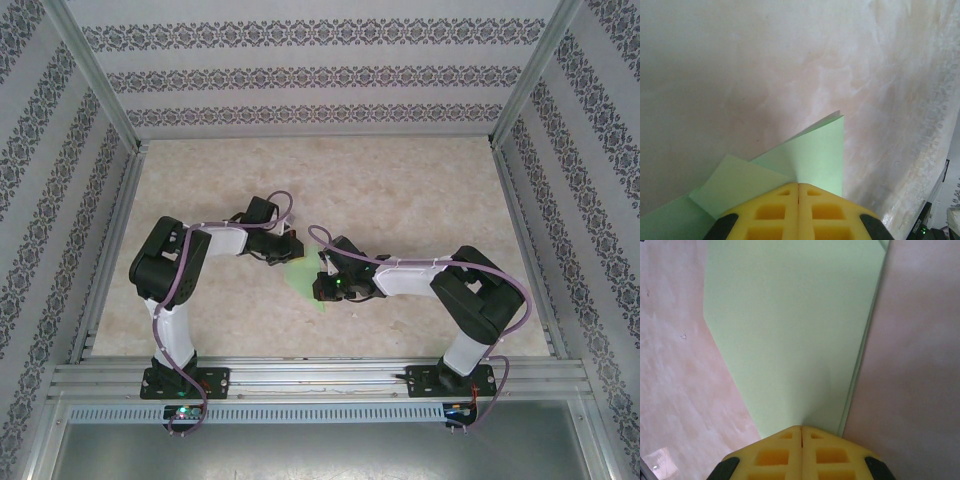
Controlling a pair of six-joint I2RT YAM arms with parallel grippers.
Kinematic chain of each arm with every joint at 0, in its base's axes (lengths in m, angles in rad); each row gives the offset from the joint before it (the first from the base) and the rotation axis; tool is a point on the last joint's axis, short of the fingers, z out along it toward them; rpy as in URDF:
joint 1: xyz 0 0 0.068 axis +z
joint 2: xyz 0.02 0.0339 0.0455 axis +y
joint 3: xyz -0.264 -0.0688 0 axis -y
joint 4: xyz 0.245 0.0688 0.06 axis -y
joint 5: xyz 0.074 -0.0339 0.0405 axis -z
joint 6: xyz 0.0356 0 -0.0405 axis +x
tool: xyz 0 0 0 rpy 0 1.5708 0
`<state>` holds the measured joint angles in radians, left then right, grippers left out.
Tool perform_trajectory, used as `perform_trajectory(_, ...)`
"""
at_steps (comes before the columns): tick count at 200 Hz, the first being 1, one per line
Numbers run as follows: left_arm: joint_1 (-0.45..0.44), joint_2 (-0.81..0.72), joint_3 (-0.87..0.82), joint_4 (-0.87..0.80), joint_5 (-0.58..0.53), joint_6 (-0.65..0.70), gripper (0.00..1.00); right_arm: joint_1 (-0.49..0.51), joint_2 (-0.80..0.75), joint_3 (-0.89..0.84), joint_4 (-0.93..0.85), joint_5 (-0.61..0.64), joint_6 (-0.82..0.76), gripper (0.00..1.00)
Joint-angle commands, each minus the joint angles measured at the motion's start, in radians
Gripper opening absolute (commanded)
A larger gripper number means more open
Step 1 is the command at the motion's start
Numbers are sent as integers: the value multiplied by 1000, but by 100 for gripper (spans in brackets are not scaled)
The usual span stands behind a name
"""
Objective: Fold a paper plane with a square sheet of paper (fold left side to right side)
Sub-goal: Fourth fold the wing at the center of the table.
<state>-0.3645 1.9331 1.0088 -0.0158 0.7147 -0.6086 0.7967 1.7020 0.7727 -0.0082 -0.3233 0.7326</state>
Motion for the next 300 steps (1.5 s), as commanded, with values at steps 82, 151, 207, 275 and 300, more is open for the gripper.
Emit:
perform_trajectory(82, 109, 114, 136, -22, -77, 100, 3, 13, 44, -41, -162, 18, -6, 0)
perform_trajectory(151, 158, 131, 230, -79, -67, 132, 3, 13, 44, -39, -138, 9, 8, 0)
perform_trajectory(207, 154, -104, 71, -37, -8, 126, 3, 4, 17, -47, -120, 13, 19, 0)
perform_trajectory(275, -27, -206, -117, 106, 130, -20, 3, -5, 15, -56, -110, 23, 21, 0)
perform_trajectory(300, -79, -143, -112, 137, 121, -40, 3, -4, 28, -49, -106, 18, 21, 0)
